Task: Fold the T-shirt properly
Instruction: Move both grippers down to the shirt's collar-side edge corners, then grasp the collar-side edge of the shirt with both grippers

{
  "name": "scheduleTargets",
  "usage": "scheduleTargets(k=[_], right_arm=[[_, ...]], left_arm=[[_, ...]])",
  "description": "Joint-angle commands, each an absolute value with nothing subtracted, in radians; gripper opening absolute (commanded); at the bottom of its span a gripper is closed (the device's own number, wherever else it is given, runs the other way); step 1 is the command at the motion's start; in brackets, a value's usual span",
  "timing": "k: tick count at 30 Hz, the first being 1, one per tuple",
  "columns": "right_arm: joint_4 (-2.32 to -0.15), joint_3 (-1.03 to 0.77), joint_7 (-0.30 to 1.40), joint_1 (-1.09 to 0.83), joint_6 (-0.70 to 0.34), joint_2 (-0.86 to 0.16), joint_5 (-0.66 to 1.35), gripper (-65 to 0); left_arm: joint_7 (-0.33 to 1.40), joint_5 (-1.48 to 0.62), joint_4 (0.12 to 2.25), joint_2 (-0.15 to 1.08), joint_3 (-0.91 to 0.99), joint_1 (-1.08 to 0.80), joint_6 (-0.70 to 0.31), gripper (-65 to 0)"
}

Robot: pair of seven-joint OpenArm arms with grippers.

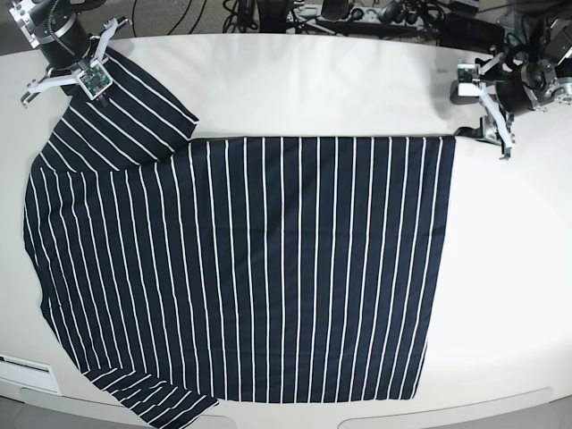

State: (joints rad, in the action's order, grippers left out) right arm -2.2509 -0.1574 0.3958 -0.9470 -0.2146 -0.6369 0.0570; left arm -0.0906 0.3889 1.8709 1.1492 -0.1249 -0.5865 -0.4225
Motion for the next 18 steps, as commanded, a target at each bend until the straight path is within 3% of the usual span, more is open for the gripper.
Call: scheduleTargets(k=[1,18], right_arm=[[-2.267,-0.165,0.377,-0.952,-0.215,-0.648,0.056,-65.0],[-2.267,-0.165,0.380,-0.950,-0.220,-0.626,0.056,-65.0]], left_arm=[[-0.098,0.384,1.864,1.169,-0.139,-0.563,-0.414,-26.8],[-0.103,0.414,1.644,1.061,-0.687,-0.088,-0.373,-27.9]])
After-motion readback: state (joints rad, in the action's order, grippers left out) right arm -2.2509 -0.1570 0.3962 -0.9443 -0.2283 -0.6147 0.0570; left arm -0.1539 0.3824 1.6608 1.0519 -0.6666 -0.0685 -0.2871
